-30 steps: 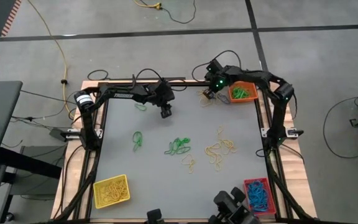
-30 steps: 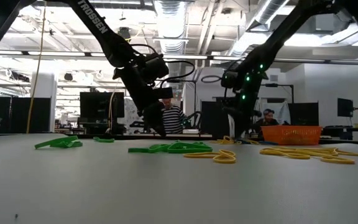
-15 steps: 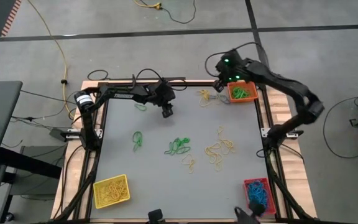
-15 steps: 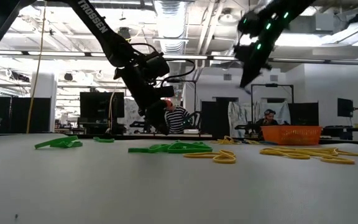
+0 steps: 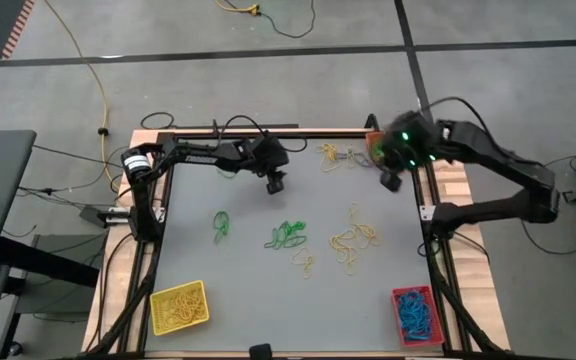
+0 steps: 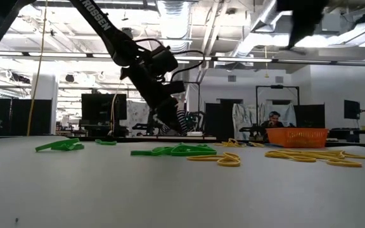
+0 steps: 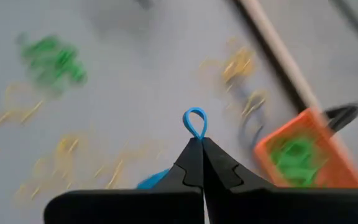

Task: Sort rubber bands into baskets
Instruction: Put the blue rubber band into the red bin

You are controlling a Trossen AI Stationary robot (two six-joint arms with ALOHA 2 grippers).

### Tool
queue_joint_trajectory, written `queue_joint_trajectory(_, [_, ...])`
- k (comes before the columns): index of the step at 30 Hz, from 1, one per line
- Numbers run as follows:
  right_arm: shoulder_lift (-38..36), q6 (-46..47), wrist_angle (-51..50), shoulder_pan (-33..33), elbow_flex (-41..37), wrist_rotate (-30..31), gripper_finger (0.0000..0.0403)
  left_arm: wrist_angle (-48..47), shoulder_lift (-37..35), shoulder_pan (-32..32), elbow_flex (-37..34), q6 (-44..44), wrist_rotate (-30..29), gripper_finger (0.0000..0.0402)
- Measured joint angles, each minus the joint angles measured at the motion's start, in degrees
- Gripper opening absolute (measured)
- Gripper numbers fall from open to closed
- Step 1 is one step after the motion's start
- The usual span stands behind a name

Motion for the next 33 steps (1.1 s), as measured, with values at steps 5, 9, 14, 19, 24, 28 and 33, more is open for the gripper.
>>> queue_joint_trajectory(5, [-3.3,8.1,-10.0,9.4,0.0,-0.8,0.0021,4.7,0.0,-0.9,0.0,-0.6,-0.1,0.0163])
queue_joint_trajectory(9, [-5.1,15.8,-13.9,18.3,0.0,-3.2,0.0021,7.9,0.0,-1.4,0.0,-1.8,0.0,0.0163])
queue_joint_trajectory(14, [-5.5,26.7,-14.3,31.0,0.0,-4.9,0.002,10.4,0.0,-2.3,0.0,-3.4,-0.1,0.0163])
queue_joint_trajectory(19, [-4.1,37.0,-12.3,45.0,0.0,-5.0,0.0019,11.7,0.0,-3.3,0.0,-4.2,-0.1,0.0163])
queue_joint_trajectory(24, [-0.8,43.7,-7.3,57.2,0.0,-2.8,0.0019,12.3,0.0,-4.5,0.0,-4.8,-0.1,0.0163])
queue_joint_trajectory(28, [3.2,49.8,-5.6,64.2,0.0,-0.2,0.0019,12.3,0.0,-5.2,0.0,-4.8,-0.1,0.0163])
queue_joint_trajectory(33, [9.1,57.0,-3.7,71.1,0.0,1.1,0.0019,12.3,0.0,-5.9,0.0,-4.8,-0.1,0.0163])
